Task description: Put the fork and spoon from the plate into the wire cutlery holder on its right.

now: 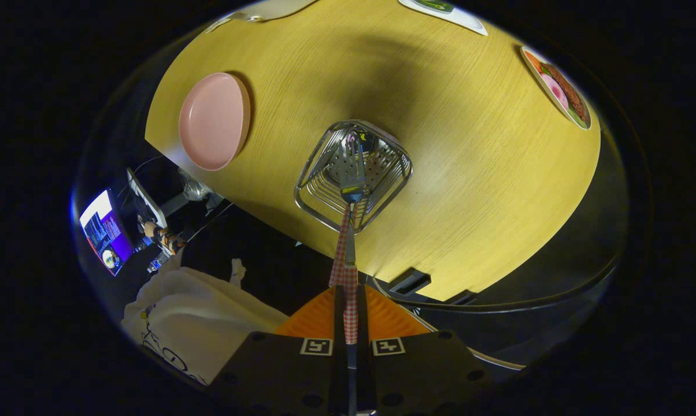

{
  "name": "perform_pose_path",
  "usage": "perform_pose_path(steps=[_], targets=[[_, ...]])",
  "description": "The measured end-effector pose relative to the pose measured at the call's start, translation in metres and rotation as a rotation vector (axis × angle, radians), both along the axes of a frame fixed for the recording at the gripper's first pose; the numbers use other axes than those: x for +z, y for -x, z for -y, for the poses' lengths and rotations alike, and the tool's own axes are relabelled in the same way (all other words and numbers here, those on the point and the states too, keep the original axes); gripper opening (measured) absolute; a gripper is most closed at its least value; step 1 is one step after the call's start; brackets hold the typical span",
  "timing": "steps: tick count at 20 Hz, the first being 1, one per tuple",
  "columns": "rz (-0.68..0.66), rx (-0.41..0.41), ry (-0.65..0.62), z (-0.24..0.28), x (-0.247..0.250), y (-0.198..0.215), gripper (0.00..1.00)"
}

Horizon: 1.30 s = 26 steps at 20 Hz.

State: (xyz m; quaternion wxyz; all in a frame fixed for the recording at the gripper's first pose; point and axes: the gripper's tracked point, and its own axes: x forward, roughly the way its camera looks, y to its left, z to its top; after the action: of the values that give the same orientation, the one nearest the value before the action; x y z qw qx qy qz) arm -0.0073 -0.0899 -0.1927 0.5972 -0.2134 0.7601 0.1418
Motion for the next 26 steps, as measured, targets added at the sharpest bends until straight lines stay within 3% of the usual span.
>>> perform_pose_path(steps=[5,7,8,9,10,11,14,16,26], targets=[[0.009,-0.030,-0.033,-0.009,-0.001,-0.009,0.16],[0.049,-0.050,-0.044,-0.010,0.000,-0.015,0.36],[0.063,-0.065,-0.053,-0.010,0.003,-0.016,0.55],[0.086,-0.082,-0.070,-0.009,0.004,-0.017,0.61],[0.105,-0.095,-0.087,-0.009,0.006,-0.016,0.77],[0.121,-0.105,-0.105,-0.009,0.010,-0.014,0.86],[0.217,-0.131,-0.180,-0.014,0.021,-0.013,0.88],[0.297,-0.162,-0.251,-0.023,0.032,-0.013,0.99],[0.657,-0.301,-0.458,-0.033,0.104,0.001,1.00]])
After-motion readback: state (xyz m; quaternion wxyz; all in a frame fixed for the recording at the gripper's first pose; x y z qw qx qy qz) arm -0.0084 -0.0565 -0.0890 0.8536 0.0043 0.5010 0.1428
